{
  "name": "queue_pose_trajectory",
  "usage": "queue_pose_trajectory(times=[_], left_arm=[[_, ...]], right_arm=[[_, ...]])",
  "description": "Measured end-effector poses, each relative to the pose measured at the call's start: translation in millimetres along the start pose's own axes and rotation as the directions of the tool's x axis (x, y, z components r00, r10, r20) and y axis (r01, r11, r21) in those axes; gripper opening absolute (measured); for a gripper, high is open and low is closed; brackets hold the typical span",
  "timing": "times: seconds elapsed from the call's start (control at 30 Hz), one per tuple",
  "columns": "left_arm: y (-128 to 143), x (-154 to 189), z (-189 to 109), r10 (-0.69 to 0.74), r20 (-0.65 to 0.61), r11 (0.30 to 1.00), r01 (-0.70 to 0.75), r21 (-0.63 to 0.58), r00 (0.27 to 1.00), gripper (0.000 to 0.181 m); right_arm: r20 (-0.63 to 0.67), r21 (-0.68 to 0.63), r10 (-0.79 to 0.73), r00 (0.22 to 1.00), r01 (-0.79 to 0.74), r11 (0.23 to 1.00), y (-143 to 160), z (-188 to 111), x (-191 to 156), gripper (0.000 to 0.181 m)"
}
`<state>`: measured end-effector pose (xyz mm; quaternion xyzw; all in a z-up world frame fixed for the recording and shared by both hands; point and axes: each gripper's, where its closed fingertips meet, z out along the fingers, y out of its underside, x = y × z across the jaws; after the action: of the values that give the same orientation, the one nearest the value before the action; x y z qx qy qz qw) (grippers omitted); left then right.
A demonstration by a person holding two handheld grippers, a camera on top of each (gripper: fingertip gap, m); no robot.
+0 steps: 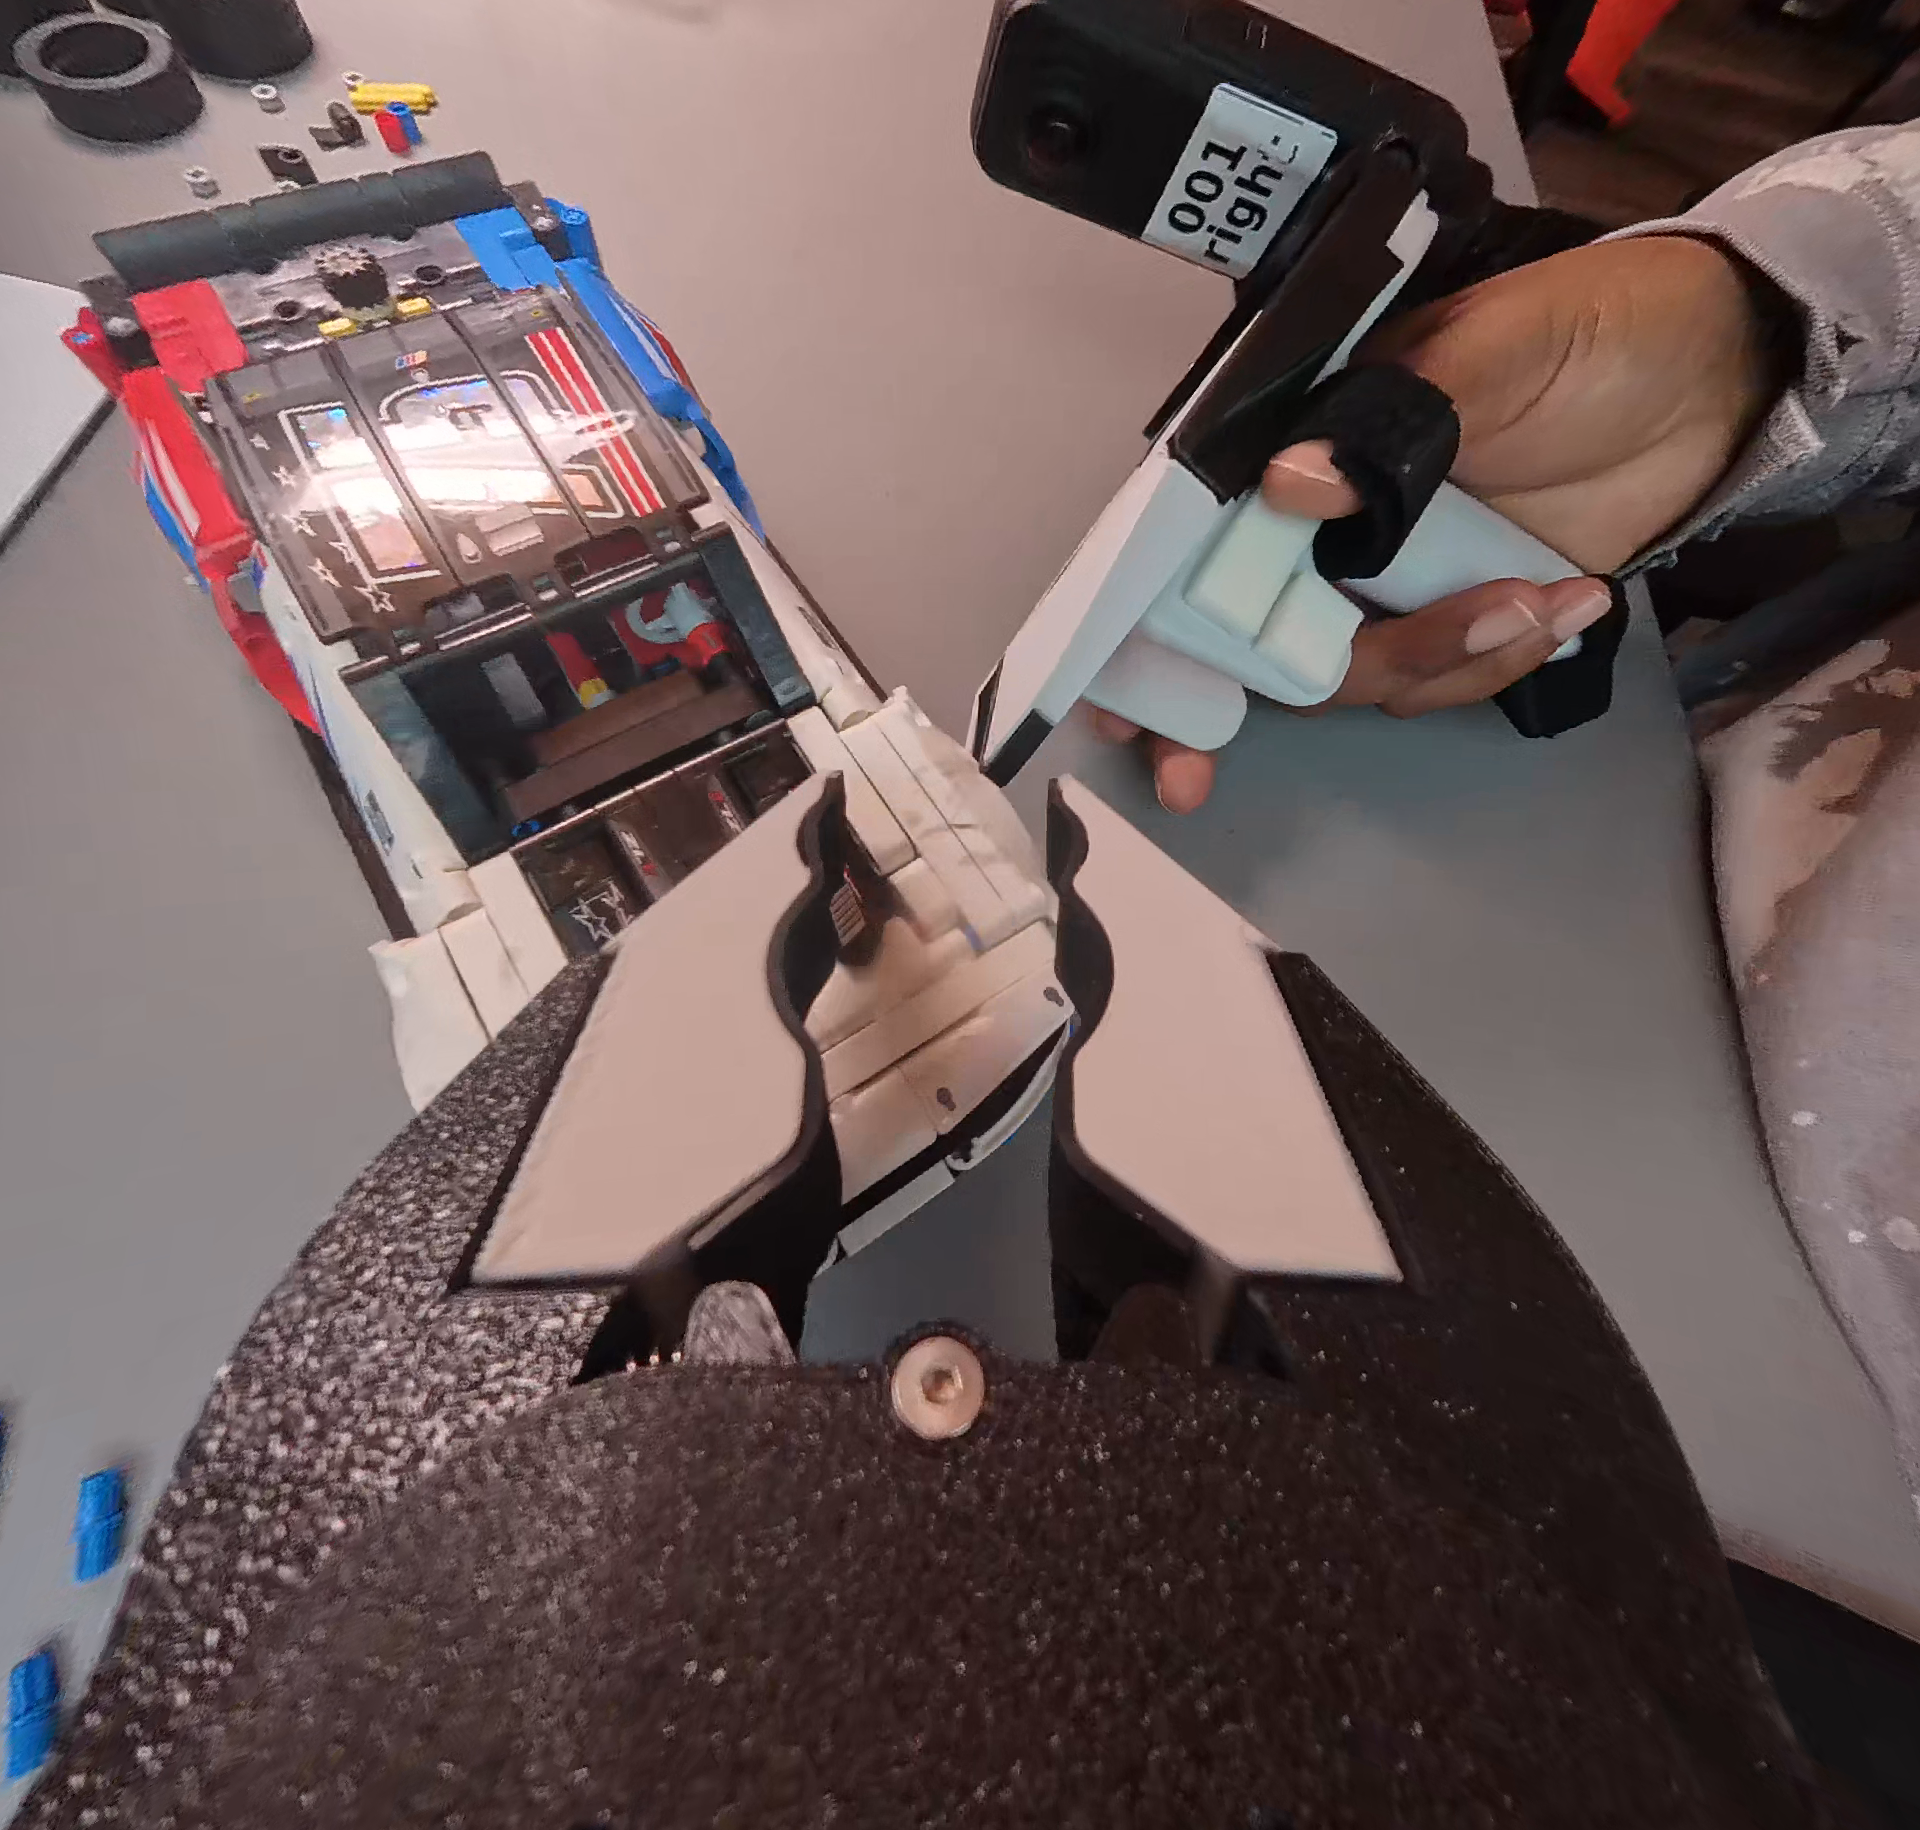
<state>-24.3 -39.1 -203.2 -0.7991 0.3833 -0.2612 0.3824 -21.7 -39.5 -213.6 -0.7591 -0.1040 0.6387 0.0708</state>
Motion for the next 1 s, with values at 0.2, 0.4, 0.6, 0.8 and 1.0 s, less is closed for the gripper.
queue_pose_trajectory(times=[0.2, 0.4, 0.6, 0.8, 1.0], left_arm=[[1, -19, -40, 0.03, 0.107, 0.997, -0.037, 0.071, 0.994, 0.049], [18, -31, -51, -0.031, 0.155, 0.99, 0.01, 0.14, 0.987, 0.056], [21, -33, -50, 0.11, 0.241, 0.984, -0.14, 0.112, 0.964, 0.065], [28, -36, -22, 0.459, 0.392, 0.881, -0.467, -0.082, 0.797, 0.08], [14, -49, 8, 0.65, 0.523, 0.738, -0.622, -0.261, 0.551, 0.08]], right_arm=[[0.035, -0.003, 0.086, 0.996, -0.086, 0.996, -3, 21, -1, 0.012], [0.088, 0.059, 0.155, 0.984, -0.16, 0.985, -15, 41, -2, 0.003], [0.122, 0.126, 0.084, 0.989, -0.099, 0.987, -26, 27, -5, 0.0], [0.199, 0.152, 0.077, 0.977, -0.108, 0.982, -36, -6, -6, 0.0], [0.225, 0.152, -0.03, 0.974, -0.005, 0.988, -50, -22, -30, 0.0]])
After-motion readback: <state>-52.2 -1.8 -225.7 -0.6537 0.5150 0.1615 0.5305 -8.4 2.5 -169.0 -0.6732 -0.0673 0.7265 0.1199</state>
